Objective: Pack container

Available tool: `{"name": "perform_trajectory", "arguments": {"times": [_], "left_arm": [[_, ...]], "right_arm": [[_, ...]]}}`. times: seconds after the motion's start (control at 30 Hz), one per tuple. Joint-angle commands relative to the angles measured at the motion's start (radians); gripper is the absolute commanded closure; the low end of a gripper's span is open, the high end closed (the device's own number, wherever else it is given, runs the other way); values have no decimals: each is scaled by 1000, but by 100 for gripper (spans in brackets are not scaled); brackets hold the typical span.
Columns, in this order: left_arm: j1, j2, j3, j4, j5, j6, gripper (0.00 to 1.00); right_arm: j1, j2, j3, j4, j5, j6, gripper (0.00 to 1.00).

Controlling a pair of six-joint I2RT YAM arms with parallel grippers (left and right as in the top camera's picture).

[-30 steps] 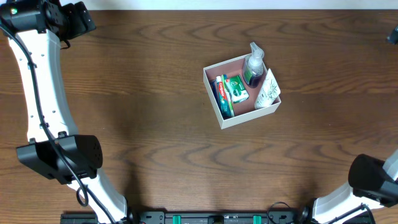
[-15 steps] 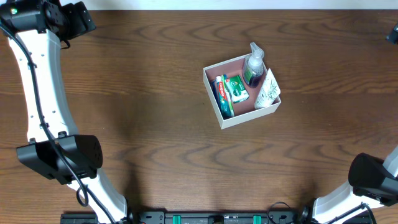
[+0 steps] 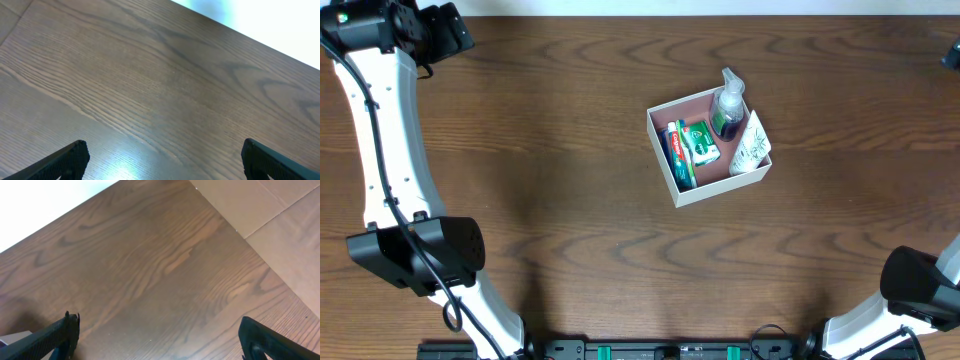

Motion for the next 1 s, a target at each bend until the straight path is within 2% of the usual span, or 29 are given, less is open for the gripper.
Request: {"name": "perform_trajectory", "arguments": {"times": [0.0, 0.23, 0.33, 0.43, 0.5, 0.57, 0.77, 0.9, 0.97], "left_arm": [[3, 5, 0, -6, -12, 6, 2], [-18, -53, -25, -30, -17, 35, 2], [-51, -117, -121, 55, -17, 154, 2], [-98, -217, -304, 172, -17, 315, 2], [-119, -299, -455, 245, -17, 347, 2], [-129, -385, -611, 325, -15, 335, 2], [-132, -703, -1116, 710, -11, 202, 2], [-132, -899, -1369, 917, -11, 184, 2], [-132, -985, -1461, 972, -11, 184, 2]], "right_arm": [[-5, -1, -2, 1, 14, 13, 1], [-5, -1, -2, 1, 14, 13, 1], [-5, -1, -2, 1, 14, 13, 1], [-5, -1, -2, 1, 14, 13, 1], [-5, -1, -2, 1, 14, 13, 1], [-5, -1, -2, 1, 14, 13, 1], [-5, -1, -2, 1, 14, 13, 1], [-5, -1, -2, 1, 14, 13, 1], [-5, -1, -2, 1, 14, 13, 1]]}}
